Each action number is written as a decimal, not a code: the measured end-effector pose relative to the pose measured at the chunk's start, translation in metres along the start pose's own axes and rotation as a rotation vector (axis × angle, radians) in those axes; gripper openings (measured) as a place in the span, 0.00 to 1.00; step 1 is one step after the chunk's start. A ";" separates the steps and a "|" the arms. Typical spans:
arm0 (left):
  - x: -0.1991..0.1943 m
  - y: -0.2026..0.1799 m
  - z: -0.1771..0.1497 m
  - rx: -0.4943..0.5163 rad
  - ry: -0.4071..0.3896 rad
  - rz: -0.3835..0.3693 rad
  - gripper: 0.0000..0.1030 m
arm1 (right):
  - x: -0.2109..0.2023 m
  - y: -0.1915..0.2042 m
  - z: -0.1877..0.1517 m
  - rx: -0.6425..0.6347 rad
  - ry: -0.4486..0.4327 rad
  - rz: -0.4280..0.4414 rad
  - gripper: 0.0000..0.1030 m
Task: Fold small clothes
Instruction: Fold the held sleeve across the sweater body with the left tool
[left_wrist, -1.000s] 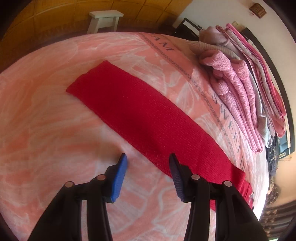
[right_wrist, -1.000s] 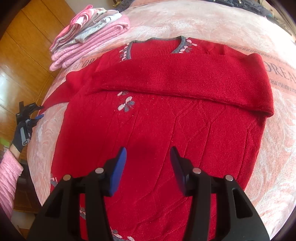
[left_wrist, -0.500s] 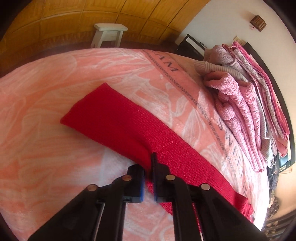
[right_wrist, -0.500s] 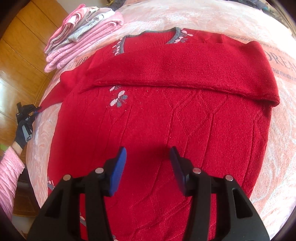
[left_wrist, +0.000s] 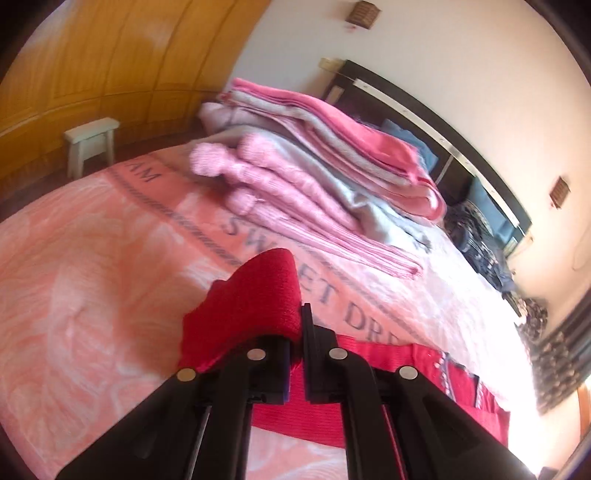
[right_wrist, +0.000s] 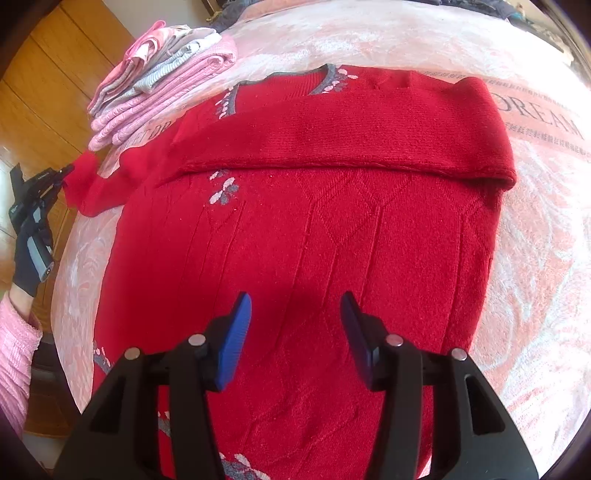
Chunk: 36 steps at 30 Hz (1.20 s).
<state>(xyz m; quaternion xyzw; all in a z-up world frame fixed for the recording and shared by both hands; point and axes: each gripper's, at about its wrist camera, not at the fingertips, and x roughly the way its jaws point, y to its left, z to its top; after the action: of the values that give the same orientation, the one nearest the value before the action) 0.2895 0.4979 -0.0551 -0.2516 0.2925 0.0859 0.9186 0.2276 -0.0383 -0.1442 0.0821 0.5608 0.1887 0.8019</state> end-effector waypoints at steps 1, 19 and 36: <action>0.003 -0.018 -0.004 0.026 0.012 -0.027 0.04 | -0.002 -0.002 -0.001 0.004 -0.003 0.001 0.49; 0.069 -0.226 -0.140 0.325 0.272 -0.301 0.05 | -0.004 -0.040 -0.017 0.081 -0.025 0.038 0.49; 0.056 -0.139 -0.137 0.108 0.495 -0.390 0.27 | -0.012 -0.028 -0.011 0.055 -0.021 0.007 0.51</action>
<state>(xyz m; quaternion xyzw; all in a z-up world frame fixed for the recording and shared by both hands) 0.3097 0.3093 -0.1267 -0.2671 0.4575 -0.1714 0.8306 0.2191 -0.0694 -0.1475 0.1083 0.5569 0.1750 0.8047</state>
